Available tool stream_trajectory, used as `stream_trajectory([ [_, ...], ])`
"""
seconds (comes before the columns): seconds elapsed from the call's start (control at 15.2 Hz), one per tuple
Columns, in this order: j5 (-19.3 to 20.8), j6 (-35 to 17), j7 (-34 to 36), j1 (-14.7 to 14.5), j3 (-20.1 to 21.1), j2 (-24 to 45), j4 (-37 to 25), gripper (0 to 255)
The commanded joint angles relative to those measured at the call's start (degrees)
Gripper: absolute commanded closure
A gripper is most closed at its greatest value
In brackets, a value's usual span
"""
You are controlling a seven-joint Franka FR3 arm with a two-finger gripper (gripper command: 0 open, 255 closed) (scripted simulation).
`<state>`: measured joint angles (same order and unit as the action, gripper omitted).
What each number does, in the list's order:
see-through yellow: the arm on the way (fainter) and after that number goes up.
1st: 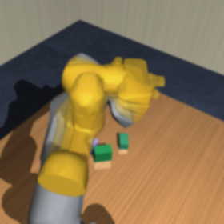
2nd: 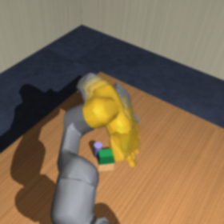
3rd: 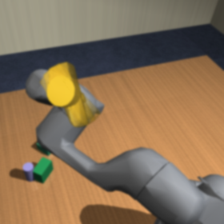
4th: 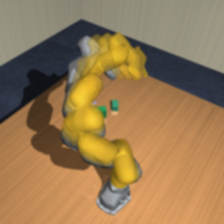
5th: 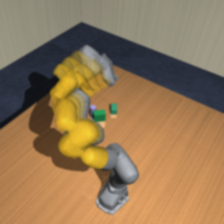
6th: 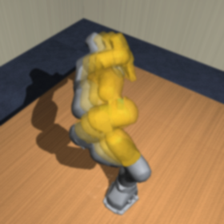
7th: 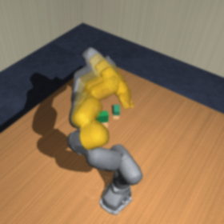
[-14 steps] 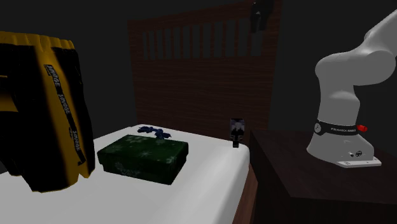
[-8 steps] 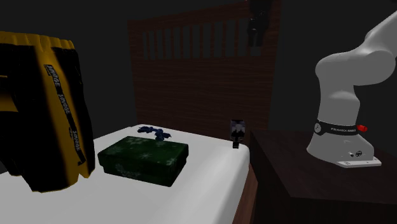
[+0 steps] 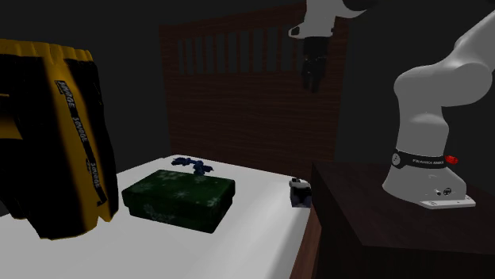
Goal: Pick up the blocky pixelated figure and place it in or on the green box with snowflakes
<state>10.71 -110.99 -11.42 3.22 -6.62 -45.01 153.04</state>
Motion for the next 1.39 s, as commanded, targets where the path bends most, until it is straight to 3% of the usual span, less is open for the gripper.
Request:
stream_trajectory([
  [0.0,0.9,-4.4,-0.7,0.5,-1.3,2.1,2.3,0],
  [0.46,4.3,-20.8,-3.0,2.5,-6.0,12.3,8.8,0],
  [0.99,6.2,-42.1,-6.4,3.5,-11.4,32.3,10.5,0],
  [1.32,5.4,-48.3,-7.2,3.2,-12.3,38.7,10.4,0],
])
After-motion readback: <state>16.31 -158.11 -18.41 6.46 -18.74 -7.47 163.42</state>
